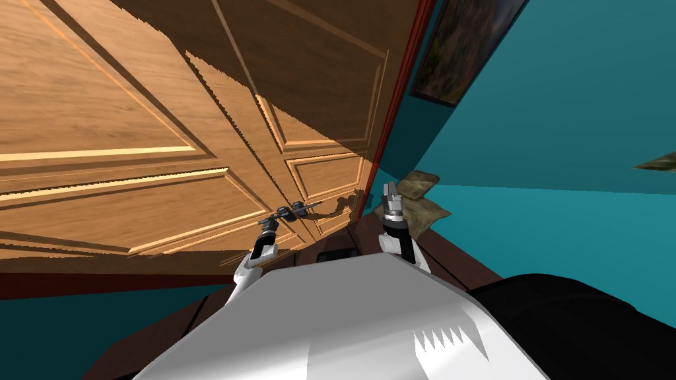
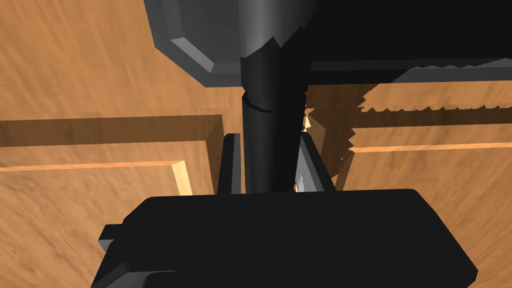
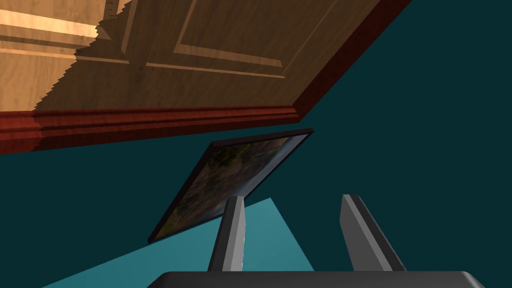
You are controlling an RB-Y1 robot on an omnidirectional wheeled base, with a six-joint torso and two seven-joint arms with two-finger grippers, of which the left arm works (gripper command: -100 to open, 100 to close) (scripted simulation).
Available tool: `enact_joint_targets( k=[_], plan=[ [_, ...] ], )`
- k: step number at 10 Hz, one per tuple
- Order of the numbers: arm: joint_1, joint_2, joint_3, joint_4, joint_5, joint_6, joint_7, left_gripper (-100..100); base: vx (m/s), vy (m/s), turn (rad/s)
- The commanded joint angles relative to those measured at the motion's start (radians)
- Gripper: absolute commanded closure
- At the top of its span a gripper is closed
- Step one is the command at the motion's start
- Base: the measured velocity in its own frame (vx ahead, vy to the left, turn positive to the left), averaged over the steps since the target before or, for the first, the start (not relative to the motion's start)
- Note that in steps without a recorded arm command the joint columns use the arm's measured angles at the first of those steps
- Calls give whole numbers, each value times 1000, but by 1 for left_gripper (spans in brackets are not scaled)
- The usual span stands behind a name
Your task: Pull the door open
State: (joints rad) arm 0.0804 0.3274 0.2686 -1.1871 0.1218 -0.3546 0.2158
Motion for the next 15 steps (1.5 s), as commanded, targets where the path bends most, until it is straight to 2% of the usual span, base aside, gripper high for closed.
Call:
enact_joint_targets(
  k=[1, 2, 6, 10, 12, 13, 15],
  plan=[
    [1, 2, 3, 0, 0, -1, 0, 100, 0, 0, 0],
    [15, 16, 5, 2, 3, -2, 8, 100, -107, 25, -34],
    [35, 42, -16, -6, 5, -11, 33, 100, -174, -1, -80],
    [52, 71, -81, -30, 4, -31, 76, 100, -215, 47, -147],
    [56, 79, -109, -41, 3, -39, 92, 100, -219, 65, -156],
    [52, 79, -93, -31, 4, -32, 86, 100, -94, 40, -44],
    [78, 94, -116, -48, 4, -48, 104, 100, -180, 26, -103]
  ],
)
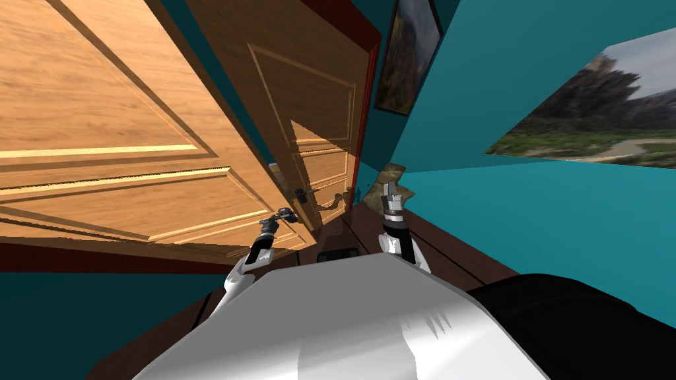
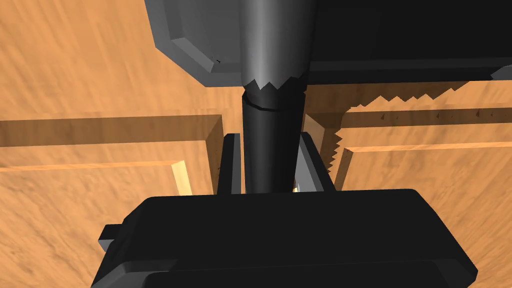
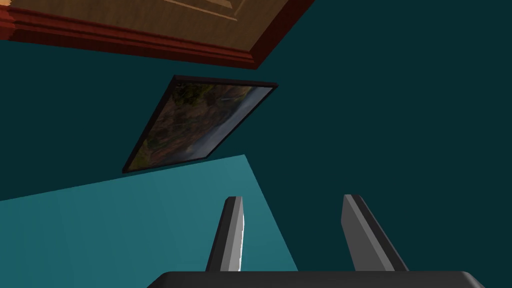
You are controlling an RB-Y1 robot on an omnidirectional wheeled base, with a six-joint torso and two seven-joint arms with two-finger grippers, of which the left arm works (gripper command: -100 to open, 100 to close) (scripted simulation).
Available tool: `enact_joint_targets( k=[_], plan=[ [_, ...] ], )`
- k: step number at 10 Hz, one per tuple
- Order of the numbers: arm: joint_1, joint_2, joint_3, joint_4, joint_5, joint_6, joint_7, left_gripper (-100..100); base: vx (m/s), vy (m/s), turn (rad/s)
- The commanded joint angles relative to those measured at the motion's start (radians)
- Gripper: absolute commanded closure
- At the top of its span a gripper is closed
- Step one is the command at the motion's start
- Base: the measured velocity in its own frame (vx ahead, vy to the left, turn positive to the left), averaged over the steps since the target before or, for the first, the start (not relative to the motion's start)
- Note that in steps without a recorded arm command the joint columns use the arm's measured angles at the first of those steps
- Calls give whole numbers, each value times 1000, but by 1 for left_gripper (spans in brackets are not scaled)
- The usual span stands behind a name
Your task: Pull the door open
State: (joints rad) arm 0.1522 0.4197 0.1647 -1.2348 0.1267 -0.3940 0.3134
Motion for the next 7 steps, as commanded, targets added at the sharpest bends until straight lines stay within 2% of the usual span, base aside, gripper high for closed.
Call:
enact_joint_targets(
  k=[1, 2, 4, 6, 7],
  plan=[
    [20, 11, -21, -9, 0, -18, 16, 100, -233, 36, -163],
    [42, 26, -37, -24, 0, -33, 33, 100, -251, 40, -220],
    [76, 50, -62, -47, 1, -57, 58, 100, -263, 112, -181],
    [96, 64, -78, -61, 1, -71, 73, 100, -256, 58, -130],
    [88, 61, -67, -54, 2, -63, 65, 100, -110, 22, -14]
  ],
)
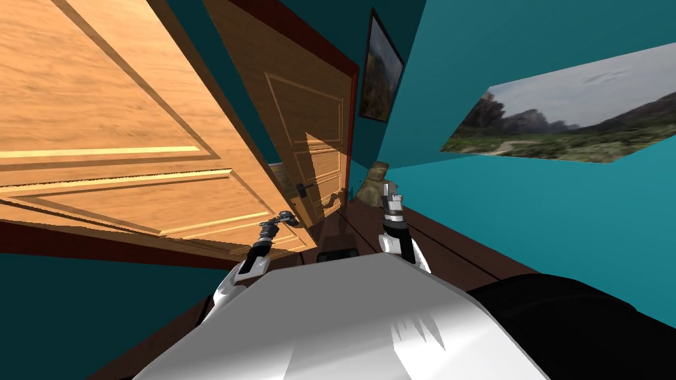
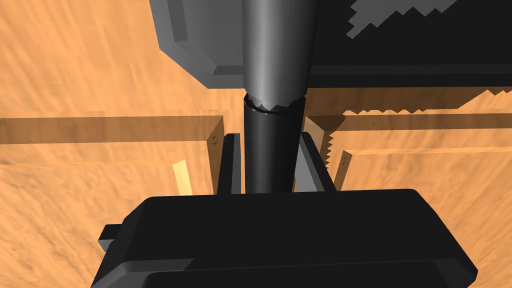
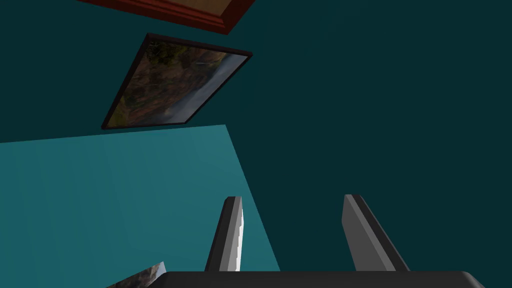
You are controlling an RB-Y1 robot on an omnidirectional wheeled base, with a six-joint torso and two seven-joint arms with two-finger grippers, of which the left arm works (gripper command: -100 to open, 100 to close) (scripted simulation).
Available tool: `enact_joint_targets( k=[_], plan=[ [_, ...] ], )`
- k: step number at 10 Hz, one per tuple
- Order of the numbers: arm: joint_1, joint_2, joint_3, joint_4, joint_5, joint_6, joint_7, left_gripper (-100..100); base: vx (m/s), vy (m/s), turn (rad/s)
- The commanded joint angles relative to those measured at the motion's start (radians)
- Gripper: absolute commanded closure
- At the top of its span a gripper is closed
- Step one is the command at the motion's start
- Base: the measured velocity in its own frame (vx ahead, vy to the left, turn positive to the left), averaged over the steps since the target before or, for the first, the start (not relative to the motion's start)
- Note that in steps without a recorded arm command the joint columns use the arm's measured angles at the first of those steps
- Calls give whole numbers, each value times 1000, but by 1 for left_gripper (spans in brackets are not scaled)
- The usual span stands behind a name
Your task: Pull the door open
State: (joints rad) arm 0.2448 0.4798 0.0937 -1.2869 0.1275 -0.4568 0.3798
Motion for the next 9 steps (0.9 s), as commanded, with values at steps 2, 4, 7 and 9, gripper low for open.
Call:
enact_joint_targets(
  k=[2, 4, 7, 9],
  plan=[
    [30, 25, -16, -10, 0, -34, 23, 100, -173, 38, -139],
    [55, 46, -30, -18, 0, -62, 42, 100, -228, 69, -158],
    [96, 81, -52, -32, 0, -109, 74, 100, -227, 52, -142],
    [98, 87, -48, -27, 1, -113, 77, 100, -177, 75, -77]
  ],
)
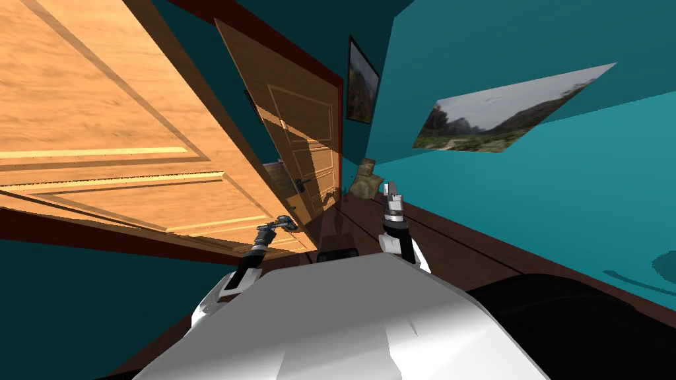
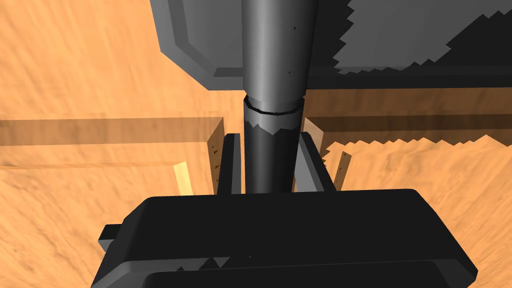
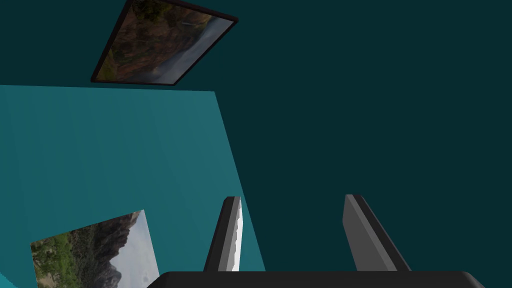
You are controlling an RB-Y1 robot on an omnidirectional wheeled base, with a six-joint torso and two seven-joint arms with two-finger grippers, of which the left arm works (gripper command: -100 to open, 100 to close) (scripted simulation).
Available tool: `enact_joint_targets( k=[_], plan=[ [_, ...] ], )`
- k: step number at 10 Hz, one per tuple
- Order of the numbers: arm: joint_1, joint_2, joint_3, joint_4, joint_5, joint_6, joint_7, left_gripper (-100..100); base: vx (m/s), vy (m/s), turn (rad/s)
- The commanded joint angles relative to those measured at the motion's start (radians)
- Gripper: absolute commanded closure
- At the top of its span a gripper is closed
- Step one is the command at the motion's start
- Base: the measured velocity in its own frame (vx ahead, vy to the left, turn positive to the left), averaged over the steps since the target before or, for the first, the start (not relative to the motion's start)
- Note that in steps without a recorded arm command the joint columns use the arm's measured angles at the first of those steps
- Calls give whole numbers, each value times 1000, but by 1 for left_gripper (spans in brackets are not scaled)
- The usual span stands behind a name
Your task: Pull the door open
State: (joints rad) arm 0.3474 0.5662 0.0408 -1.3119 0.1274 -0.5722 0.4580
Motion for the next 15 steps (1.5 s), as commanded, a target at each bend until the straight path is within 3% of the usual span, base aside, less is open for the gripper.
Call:
enact_joint_targets(
  k=[1, 7, 8, 12, 14, 15],
  plan=[
    [25, 14, -4, 2, 0, -34, 10, 100, -68, 3, -50],
    [140, 78, -24, 13, 0, -193, 58, 100, -74, 23, -63],
    [140, 78, -24, 13, 0, -199, 58, 100, -58, 13, -4],
    [212, 119, -37, 20, -1, -304, 88, 100, -77, 27, -49],
    [233, 130, -41, 23, -1, -332, 97, 100, -52, 28, -22],
    [229, 128, -33, 18, 1, -316, 91, 100, -16, 17, 3]
  ],
)
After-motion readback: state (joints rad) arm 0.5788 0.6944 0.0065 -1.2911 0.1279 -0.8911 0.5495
